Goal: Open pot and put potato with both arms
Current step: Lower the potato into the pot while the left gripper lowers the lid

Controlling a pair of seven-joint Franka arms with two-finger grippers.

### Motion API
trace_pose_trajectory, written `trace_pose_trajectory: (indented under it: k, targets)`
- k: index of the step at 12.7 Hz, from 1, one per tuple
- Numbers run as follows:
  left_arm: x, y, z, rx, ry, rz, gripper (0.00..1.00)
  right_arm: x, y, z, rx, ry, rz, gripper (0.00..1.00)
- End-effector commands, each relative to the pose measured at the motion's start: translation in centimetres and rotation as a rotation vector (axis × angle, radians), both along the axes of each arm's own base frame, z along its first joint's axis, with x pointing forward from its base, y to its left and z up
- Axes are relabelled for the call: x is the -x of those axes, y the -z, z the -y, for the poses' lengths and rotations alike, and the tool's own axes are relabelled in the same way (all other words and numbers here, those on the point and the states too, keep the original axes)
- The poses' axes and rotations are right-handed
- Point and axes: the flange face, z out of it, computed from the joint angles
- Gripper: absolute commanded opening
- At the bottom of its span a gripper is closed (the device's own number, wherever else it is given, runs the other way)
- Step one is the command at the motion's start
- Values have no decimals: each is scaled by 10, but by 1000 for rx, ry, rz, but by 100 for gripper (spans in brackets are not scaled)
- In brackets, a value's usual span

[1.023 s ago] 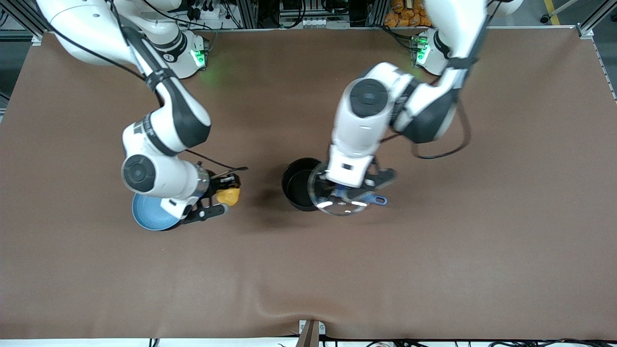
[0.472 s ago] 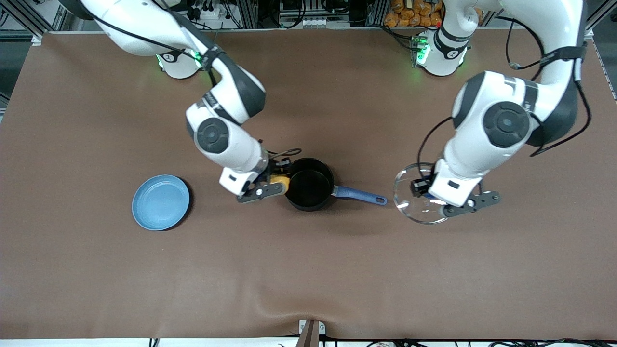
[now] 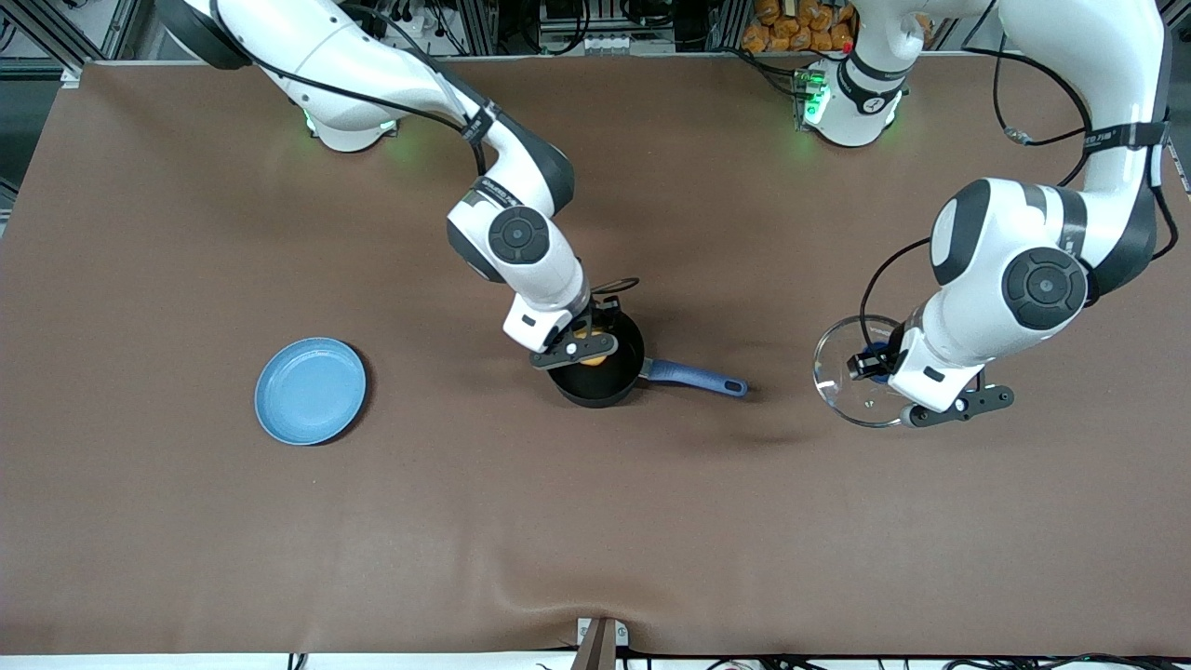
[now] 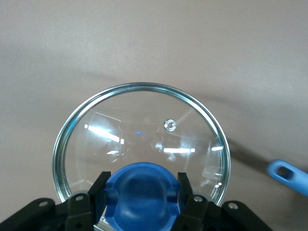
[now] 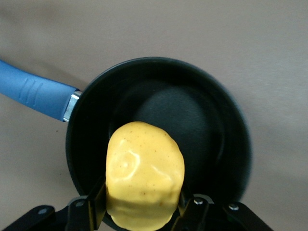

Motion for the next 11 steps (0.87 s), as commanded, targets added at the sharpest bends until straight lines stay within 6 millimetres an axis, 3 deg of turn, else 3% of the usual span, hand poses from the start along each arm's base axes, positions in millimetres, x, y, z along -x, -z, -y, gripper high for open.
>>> trace_pose_trajectory:
  k: [1,7,11]
  targets:
    - [16,33,-24,16,32,45,0,-2,19,-4,14,-10,42,7]
    - [17,107,-77,32,84,67,0,-3,45,-10,13,-13,52,5]
    - [20,142,-80,38,90,93,0,5,64,-18,24,3,52,5]
